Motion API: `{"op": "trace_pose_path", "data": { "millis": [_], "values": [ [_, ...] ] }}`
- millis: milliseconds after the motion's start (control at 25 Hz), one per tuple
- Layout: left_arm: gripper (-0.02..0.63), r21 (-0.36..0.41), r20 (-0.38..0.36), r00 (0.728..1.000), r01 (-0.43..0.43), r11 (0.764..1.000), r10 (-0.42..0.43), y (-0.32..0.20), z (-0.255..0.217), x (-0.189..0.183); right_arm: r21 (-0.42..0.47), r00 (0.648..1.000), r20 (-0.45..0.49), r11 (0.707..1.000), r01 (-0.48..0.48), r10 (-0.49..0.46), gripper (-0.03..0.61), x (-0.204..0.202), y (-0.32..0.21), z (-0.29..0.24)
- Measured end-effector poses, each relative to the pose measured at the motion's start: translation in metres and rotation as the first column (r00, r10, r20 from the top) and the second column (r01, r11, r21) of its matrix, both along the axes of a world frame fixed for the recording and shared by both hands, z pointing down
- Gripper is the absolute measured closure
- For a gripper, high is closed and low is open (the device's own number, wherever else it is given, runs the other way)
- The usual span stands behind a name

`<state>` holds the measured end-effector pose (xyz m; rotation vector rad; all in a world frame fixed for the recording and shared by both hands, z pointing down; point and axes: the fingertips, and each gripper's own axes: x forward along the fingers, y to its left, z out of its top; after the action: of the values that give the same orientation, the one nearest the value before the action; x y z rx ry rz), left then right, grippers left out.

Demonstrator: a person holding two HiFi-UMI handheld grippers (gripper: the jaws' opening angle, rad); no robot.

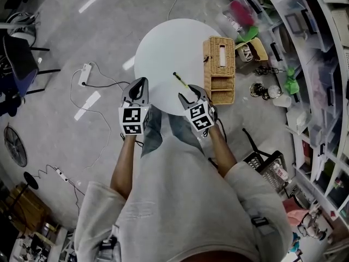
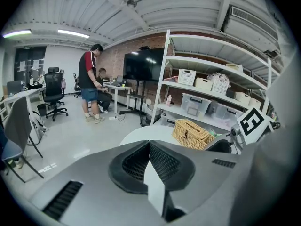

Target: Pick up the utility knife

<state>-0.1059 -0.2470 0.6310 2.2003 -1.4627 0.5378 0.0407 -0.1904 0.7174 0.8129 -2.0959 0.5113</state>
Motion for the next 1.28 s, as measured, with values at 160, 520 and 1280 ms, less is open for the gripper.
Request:
{"op": "trace_pose_path", "data": {
  "millis": [160, 520, 1280],
  "values": [
    [0.592, -0.008, -0.002, 1.0, 0.008, 1.0, -0.008, 0.003, 0.003, -0.004, -0.025, 1.0, -0.022, 1.0, 0.001, -0.001, 0.367, 0.001, 0.004, 0.011],
    [0.592, -0.021, 0.0, 1.0, 0.018, 1.0, -0.018, 0.007, 0.008, -0.009, -0.07, 0.999, -0.048, 0.997, -0.027, 0.024, 0.371, -0.012, -0.025, 0.043],
    [0.593, -0.055, 0.005, 1.0, 0.016, 0.998, -0.016, 0.025, 0.018, -0.016, -0.174, 0.992, -0.124, 0.985, -0.003, -0.018, 0.43, -0.01, -0.039, 0.095]
  ]
}}
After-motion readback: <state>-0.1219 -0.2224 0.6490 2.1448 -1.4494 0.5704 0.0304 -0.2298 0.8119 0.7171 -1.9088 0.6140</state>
